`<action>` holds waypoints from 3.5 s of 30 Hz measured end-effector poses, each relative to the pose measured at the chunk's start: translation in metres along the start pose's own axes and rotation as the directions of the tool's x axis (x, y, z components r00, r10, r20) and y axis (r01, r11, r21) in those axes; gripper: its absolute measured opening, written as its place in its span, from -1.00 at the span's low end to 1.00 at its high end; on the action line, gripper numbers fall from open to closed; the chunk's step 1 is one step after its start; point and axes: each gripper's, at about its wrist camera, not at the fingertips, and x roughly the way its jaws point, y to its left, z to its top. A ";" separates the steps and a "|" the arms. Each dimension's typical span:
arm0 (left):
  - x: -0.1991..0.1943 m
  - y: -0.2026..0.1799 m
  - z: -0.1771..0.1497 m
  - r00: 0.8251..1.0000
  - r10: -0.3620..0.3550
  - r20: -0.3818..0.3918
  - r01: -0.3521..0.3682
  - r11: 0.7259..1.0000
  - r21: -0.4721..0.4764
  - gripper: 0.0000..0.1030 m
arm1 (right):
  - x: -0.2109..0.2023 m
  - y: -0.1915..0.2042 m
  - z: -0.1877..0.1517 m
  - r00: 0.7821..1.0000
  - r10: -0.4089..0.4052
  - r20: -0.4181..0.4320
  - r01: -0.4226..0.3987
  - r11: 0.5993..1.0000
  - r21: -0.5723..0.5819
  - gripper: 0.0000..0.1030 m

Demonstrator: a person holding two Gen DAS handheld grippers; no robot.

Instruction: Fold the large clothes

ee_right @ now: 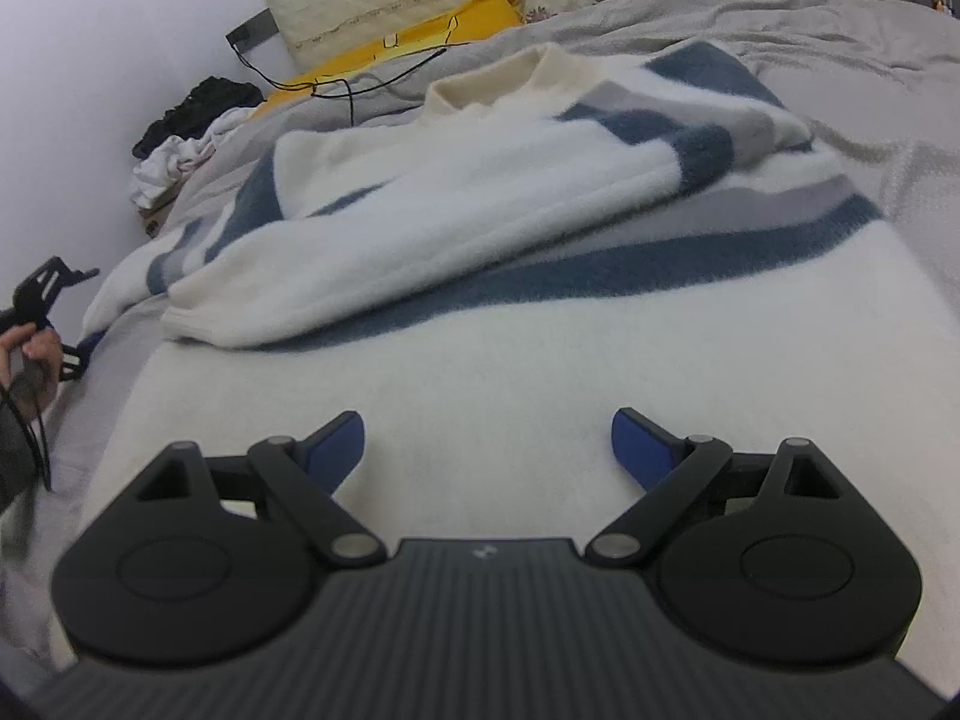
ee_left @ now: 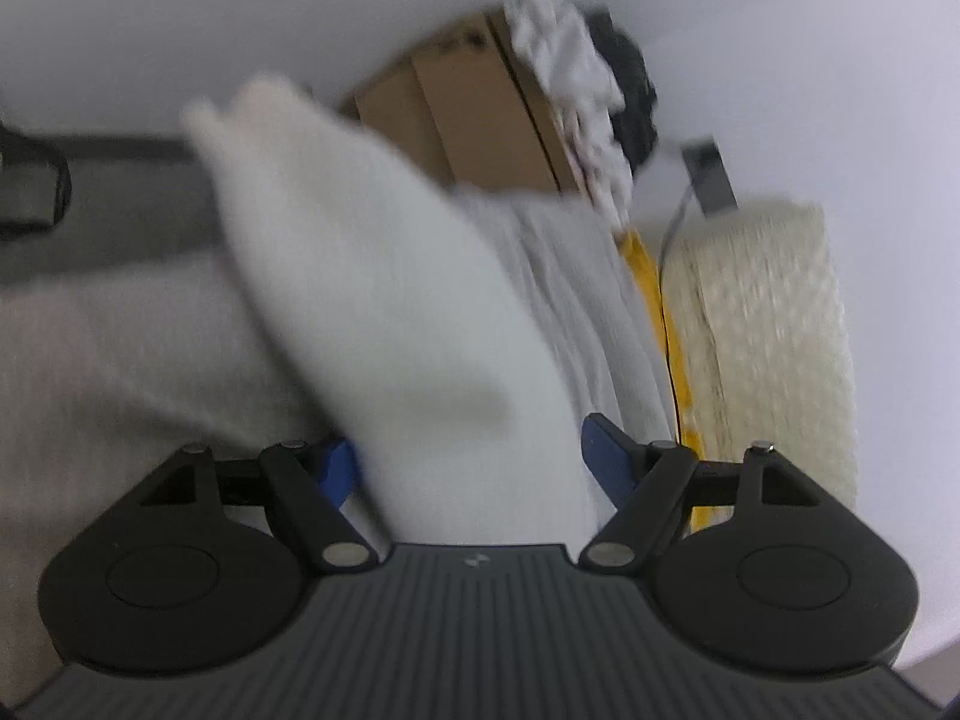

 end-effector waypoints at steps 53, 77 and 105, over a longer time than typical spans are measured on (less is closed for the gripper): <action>-0.079 -0.214 -0.595 0.887 0.109 -0.448 0.460 -0.143 0.876 -0.75 | -0.111 -0.118 0.029 0.940 -0.103 0.326 -0.040 0.915 0.402 0.75; -0.240 -0.196 -0.464 0.920 0.016 -0.393 0.355 0.398 0.846 0.62 | -0.110 -0.079 0.026 0.942 -0.074 0.327 0.010 0.981 0.193 0.76; -0.186 -0.152 -0.414 0.942 0.174 -0.287 0.157 0.528 0.835 0.62 | 0.038 -0.113 0.080 0.995 0.003 0.097 -0.022 0.981 0.190 0.21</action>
